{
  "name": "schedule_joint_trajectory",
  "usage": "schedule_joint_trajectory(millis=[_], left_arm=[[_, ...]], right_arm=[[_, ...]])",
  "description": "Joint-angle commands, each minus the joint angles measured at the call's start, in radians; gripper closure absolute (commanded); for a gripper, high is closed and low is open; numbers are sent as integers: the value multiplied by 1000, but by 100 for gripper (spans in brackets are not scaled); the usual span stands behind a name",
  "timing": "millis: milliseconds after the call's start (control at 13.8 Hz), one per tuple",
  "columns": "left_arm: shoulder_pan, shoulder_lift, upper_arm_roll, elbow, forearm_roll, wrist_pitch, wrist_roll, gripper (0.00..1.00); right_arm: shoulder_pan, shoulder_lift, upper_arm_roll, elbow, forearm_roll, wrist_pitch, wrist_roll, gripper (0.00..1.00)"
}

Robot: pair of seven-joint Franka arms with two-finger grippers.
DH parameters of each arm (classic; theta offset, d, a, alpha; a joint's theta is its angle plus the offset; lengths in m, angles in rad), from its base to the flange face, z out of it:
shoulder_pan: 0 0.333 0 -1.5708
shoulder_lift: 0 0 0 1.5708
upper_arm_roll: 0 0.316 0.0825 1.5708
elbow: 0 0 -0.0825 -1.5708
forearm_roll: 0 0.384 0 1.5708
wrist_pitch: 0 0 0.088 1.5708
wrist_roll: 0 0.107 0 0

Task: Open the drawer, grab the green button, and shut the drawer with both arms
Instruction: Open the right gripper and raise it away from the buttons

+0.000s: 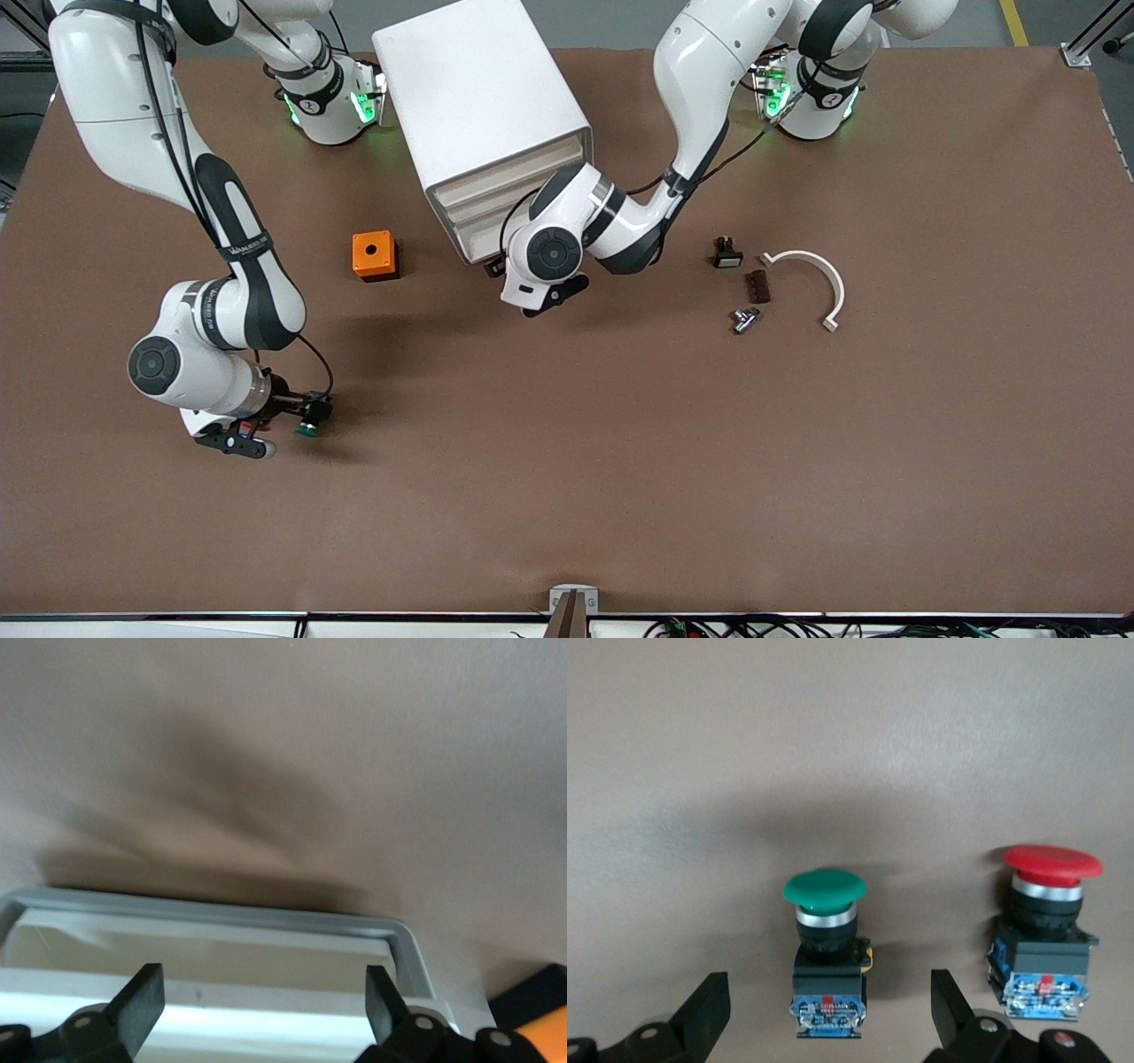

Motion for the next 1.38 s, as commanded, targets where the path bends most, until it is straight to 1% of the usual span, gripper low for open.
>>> schedule_joint_trajectory(millis=[0,218,581,872,945,1090,1163,1308], left_arm=[[-19,-3,-3,-21,-69,8,-18,0],[-33,7,-4,-35,-106,8,-18,0],[-40,9,-6,-48,-158,-3,-15,0],[-27,-6,-5,-48,-137,-7,-4,0],[-20,-22,2,-46,-104,-13,-3,0],[9,-83,17,-40,48,-32,-4,0],[31,-112,17,-37,112,-38,-4,0],[97,-190,17,-35,211,-97,-3,0]], right_arm=[[-36,-55,8,-4,-14,-12,-80,0],[-86,-121,8,-4,-12,-40,-197,0],[-112,-282,7,-2,-20,-250,-212,0],[-132,-414,7,-4,-54,-366,-244,0],[-132,-443,7,-4,-69,-392,-244,0],[-134,-514,7,-4,-72,-445,-246,0],[-134,-544,8,-4,-72,-463,-256,0],[-134,-604,8,-4,-72,-504,-278,0]])
